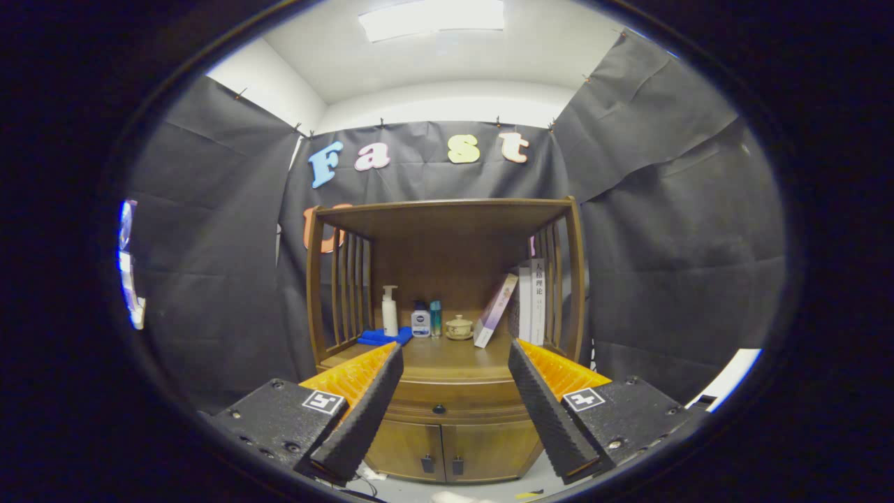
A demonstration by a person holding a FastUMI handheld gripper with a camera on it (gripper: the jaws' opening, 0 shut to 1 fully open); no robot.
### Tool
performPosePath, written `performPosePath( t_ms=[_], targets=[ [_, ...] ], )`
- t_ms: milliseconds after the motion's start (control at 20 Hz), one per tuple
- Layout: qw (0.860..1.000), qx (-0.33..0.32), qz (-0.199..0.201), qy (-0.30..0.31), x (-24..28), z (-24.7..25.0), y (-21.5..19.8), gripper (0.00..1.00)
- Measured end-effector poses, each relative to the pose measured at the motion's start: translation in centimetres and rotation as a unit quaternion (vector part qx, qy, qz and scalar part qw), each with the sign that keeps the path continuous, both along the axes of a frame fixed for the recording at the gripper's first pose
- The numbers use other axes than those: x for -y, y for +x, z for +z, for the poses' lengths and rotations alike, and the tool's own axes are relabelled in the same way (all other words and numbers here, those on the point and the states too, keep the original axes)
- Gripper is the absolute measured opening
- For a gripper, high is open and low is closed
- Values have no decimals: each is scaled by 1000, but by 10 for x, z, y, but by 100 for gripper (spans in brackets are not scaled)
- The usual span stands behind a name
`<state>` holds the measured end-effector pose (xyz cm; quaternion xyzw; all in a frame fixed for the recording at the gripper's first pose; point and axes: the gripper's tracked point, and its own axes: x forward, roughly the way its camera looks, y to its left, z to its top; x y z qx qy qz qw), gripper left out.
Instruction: Pull open the drawer, take out the items inside it, and place them on the countertop above the cabinet.
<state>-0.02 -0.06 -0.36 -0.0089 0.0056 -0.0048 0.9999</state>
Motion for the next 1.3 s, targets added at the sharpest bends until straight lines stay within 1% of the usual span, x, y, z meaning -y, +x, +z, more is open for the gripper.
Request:
performPosePath(
  t_ms=[300, 400, 550, 750, 950, 1150, 1300],
  targets=[
    [1000, -2, -6, 3, 4, -6, 6, 99],
    [1000, -1, -2, 3, 3, -11, 12, 99],
    [1000, -10, -3, 6, 2, -30, 24, 99],
    [999, -18, 23, 19, -17, -55, 42, 99],
    [999, -38, 8, -4, -18, -101, 70, 99],
    [997, -77, 0, -29, -16, -166, 99, 99],
    [994, -104, -6, -25, -11, -204, 121, 99]
  ],
)
